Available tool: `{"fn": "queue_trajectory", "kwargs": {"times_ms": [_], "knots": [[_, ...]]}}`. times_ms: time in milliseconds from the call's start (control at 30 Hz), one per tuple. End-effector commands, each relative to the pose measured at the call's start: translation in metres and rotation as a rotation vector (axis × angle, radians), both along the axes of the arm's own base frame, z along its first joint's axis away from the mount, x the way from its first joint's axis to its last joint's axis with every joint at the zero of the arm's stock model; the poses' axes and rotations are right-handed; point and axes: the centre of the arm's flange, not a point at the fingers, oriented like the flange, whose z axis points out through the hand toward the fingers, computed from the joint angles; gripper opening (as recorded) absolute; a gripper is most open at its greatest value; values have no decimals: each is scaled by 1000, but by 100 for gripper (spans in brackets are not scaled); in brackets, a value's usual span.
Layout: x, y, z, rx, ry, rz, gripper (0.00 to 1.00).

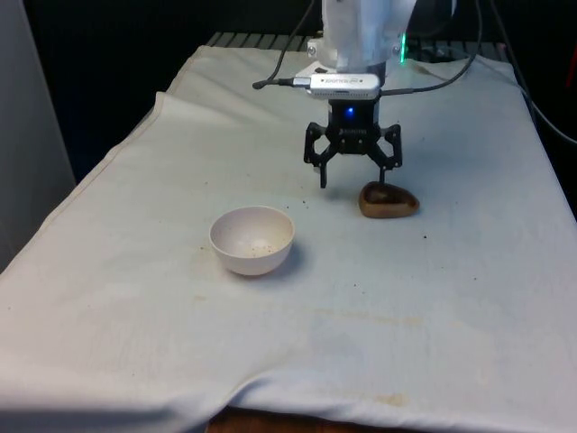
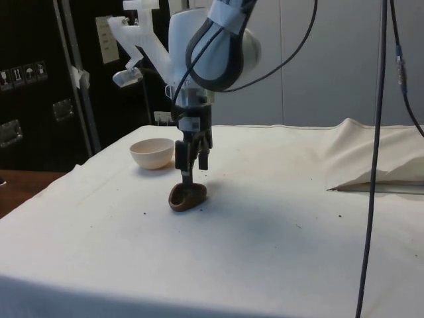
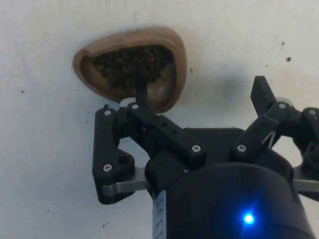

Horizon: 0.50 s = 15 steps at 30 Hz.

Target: Pour the coffee beans from the cup into the bowl.

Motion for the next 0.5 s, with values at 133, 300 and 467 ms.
{"fn": "queue_trajectory", "kwargs": {"times_ms": [133,300,467], "knots": [[3,0,-5,21,-14,0,100],[5,0,-6,31,-21,-3,100],[5,0,-8,32,-20,-5,100]]}}
